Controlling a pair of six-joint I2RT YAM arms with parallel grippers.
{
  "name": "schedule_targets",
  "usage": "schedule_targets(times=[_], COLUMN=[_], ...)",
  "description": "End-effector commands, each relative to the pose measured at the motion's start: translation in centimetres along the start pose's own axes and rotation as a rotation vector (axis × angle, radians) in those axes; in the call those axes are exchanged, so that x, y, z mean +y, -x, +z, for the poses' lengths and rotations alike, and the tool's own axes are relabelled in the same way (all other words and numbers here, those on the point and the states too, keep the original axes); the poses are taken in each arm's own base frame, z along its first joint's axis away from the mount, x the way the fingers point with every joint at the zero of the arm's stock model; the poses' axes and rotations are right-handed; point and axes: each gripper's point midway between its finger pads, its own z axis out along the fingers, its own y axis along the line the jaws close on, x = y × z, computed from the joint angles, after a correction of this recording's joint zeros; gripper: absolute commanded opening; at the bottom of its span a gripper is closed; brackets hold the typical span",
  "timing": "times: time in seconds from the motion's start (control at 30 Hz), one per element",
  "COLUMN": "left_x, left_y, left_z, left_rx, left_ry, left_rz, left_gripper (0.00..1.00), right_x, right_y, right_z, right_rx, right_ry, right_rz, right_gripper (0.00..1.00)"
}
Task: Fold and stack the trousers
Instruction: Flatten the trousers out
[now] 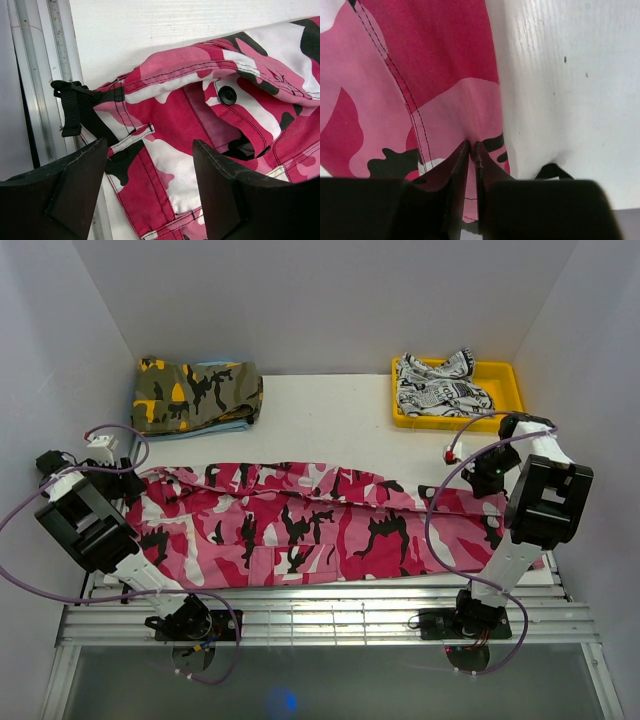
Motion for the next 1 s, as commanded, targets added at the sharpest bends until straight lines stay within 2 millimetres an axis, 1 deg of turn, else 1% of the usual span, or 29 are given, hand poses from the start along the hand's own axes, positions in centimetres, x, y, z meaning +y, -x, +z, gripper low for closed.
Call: schedule_targets(times=[0.0, 0.03, 0.07, 0.1, 0.13, 0.2, 0.23, 0.27, 0.3, 0.33, 0.4, 0.43, 0.47, 0.5, 0.53, 0.57, 0.6, 0.63, 0.67, 0.7, 0.73, 0.77, 0.8, 0.83, 0.87, 0.9, 0.93, 0.97], left_x=[-0.3, -0.5, -0.6, -0.5, -0.5, -0.3, -0.2, -0.1, 0.0, 0.1, 0.3, 0.5, 0.6, 0.6, 0.7, 0.8, 0.9, 0.9, 1.1, 1.3, 1.2, 0.0, -0.8, -1.5, -2.4, -3.1, -4.3, -4.9], left_y=[0.6, 0.5, 0.4, 0.1, 0.0, -0.4, -0.6, -0.9, -1.1, -1.4, -1.8, -1.9, -2.1, -2.3, -2.4, -2.5, -2.5, -2.6, -2.7, -2.6, -2.6, -1.6, -1.1, 0.2, 1.8, 3.0, 4.1, 4.3], left_z=[0.0, 0.1, 0.0, 0.2, 0.3, 0.3, 0.5, 0.5, 0.6, 0.7, 0.9, 0.9, 1.0, 1.0, 1.0, 1.1, 1.1, 1.1, 1.0, 1.0, 0.9, 0.7, 0.3, -0.2, -0.6, -1.0, -1.2, -0.8], left_rx=[-0.025, -0.024, -0.021, -0.009, -0.003, 0.024, 0.032, 0.041, 0.048, 0.061, 0.074, 0.081, 0.088, 0.093, 0.099, 0.105, 0.108, 0.112, 0.127, 0.131, 0.140, 0.109, 0.109, 0.080, 0.025, -0.015, -0.041, -0.012], left_ry=[-0.028, -0.037, -0.040, -0.037, -0.040, -0.034, -0.034, -0.034, -0.030, -0.025, -0.021, -0.012, -0.012, -0.008, -0.007, -0.007, -0.005, -0.007, -0.004, 0.000, -0.008, -0.077, -0.127, -0.176, -0.226, -0.246, -0.255, -0.250], left_rz=[0.007, 0.012, 0.012, 0.009, 0.011, 0.011, 0.010, 0.006, 0.002, -0.003, -0.011, -0.013, -0.019, -0.021, -0.025, -0.028, -0.026, -0.028, -0.032, -0.030, -0.035, -0.032, -0.020, -0.018, 0.003, 0.071, 0.226, 0.338], left_gripper=[0.79, 0.79, 0.79, 0.79, 0.79, 0.78, 0.77, 0.77, 0.77, 0.75, 0.75, 0.74, 0.74, 0.74, 0.73, 0.73, 0.72, 0.72, 0.71, 0.70, 0.74, 0.80, 0.84, 0.89, 0.98, 0.98, 0.98, 0.96], right_x=[-1.5, -1.8, -2.0, -3.2, -3.8, -6.1, -7.6, -8.6, -10.0, -10.9, -12.4, -12.5, -11.3, -11.3, -10.8, -8.0, -7.2, -7.9, -5.5, -3.7, -2.8, -2.7, -2.9, -3.1, -3.6, -3.9, -3.8, -3.2], right_y=[0.2, 0.5, 0.8, 1.3, 1.6, 2.6, 3.4, 3.9, 4.6, 5.2, 6.5, 6.8, 6.9, 7.0, 6.4, 5.1, 4.0, 3.3, 1.0, -0.9, -2.4, -2.9, -3.0, -2.8, -2.4, -1.7, -0.2, 0.7], right_z=[-2.8, -3.3, -4.1, -5.4, -6.2, -8.0, -9.7, -10.5, -11.7, -12.6, -15.3, -15.9, -16.1, -16.3, -15.9, -12.9, -11.7, -11.6, -8.3, -5.3, -2.9, -2.1, -2.0, -2.2, -3.1, -4.3, -5.9, -6.5], right_rx=[0.050, 0.048, 0.047, 0.047, 0.045, 0.036, 0.031, 0.024, 0.005, -0.005, -0.029, -0.037, -0.045, -0.038, -0.025, -0.011, 0.032, 0.099, 0.167, 0.207, 0.229, 0.221, 0.204, 0.182, 0.152, 0.111, 0.041, 0.012], right_ry=[-0.046, -0.059, -0.070, -0.116, -0.146, -0.248, -0.318, -0.358, -0.424, -0.470, -0.581, -0.605, -0.614, -0.649, -0.671, -0.643, -0.652, -0.721, -0.659, -0.580, -0.531, -0.530, -0.531, -0.510, -0.506, -0.497, -0.468, -0.435], right_rz=[-0.052, -0.060, -0.067, -0.084, -0.095, -0.121, -0.139, -0.152, -0.162, -0.169, -0.197, -0.208, -0.222, -0.292, -0.319, -0.334, -0.369, -0.473, -0.507, -0.491, -0.440, -0.393, -0.334, -0.280, -0.214, -0.160, -0.145, -0.163], right_gripper=[0.13, 0.08, 0.08, 0.08, 0.08, 0.08, 0.08, 0.08, 0.08, 0.08, 0.08, 0.08, 0.08, 0.08, 0.08, 0.08, 0.08, 0.08, 0.08, 0.08, 0.14, 0.37, 0.61, 0.70, 0.80, 0.83, 0.83, 0.81])
